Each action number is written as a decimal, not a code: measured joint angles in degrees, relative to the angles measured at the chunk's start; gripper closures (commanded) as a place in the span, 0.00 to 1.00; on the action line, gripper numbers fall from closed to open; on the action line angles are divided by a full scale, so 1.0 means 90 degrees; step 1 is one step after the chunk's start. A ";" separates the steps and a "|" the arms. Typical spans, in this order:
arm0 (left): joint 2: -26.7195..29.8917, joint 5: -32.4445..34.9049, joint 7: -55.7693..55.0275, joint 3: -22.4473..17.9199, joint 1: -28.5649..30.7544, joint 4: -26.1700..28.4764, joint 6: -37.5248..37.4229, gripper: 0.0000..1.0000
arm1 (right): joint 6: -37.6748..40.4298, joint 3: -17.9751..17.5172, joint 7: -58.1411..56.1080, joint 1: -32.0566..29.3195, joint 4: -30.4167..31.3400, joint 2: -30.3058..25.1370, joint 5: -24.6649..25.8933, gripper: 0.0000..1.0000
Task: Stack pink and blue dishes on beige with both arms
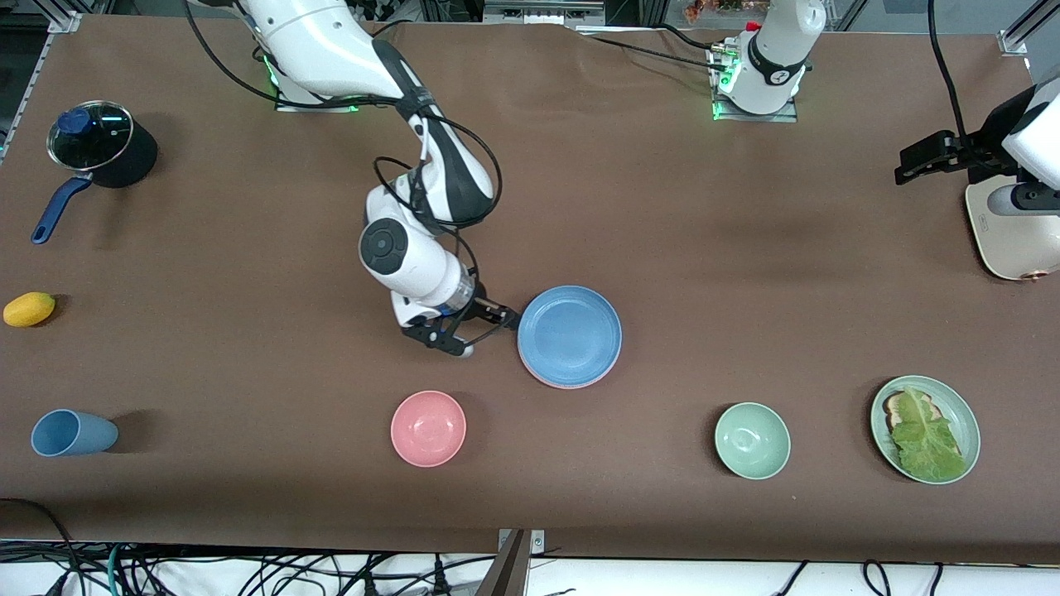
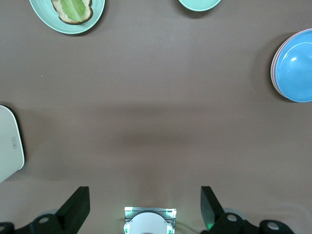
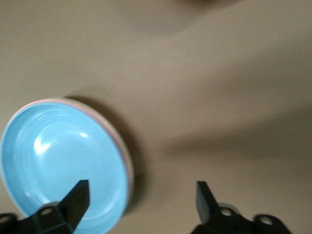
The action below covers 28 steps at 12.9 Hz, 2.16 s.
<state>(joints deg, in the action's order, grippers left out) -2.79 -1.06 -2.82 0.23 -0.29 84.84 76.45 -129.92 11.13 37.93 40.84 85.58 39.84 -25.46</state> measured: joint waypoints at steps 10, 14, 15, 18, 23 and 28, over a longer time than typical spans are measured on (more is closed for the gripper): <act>-0.0021 0.0000 0.0010 -0.0006 0.0005 0.0001 0.0002 0.00 | 0.3750 0.3105 -0.3635 -0.0067 -0.0053 -0.1243 0.1016 0.00; -0.0025 0.0000 0.0012 -0.0006 0.0006 0.0001 0.0003 0.00 | 0.4325 0.2383 -0.3834 -0.1167 -0.0339 -0.2094 0.1531 0.00; -0.0028 0.0000 0.0013 -0.0006 0.0007 0.0001 0.0003 0.00 | 0.4451 0.1744 -0.3834 -0.1818 -0.0460 -0.2327 0.1744 0.00; -0.0052 0.0000 0.0015 -0.0008 0.0009 0.0001 0.0004 0.00 | 0.4603 0.0086 -0.3835 -0.3541 -0.0644 -0.2945 0.2179 0.00; -0.0065 0.0000 0.0018 -0.0008 0.0011 0.0001 0.0005 0.00 | 0.4410 -0.0907 -0.3825 -0.4505 0.0549 -0.4018 0.2552 0.00; -0.0067 0.0000 0.0021 -0.0008 0.0012 0.0000 0.0005 0.00 | 0.4063 -0.1316 -0.3825 -0.4613 0.1318 -0.4540 0.2929 0.00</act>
<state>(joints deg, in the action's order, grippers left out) -3.39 -1.07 -2.63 0.16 -0.18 84.85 76.49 -93.36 -0.72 3.51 -0.67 97.45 -1.03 0.90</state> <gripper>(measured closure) 0.000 0.000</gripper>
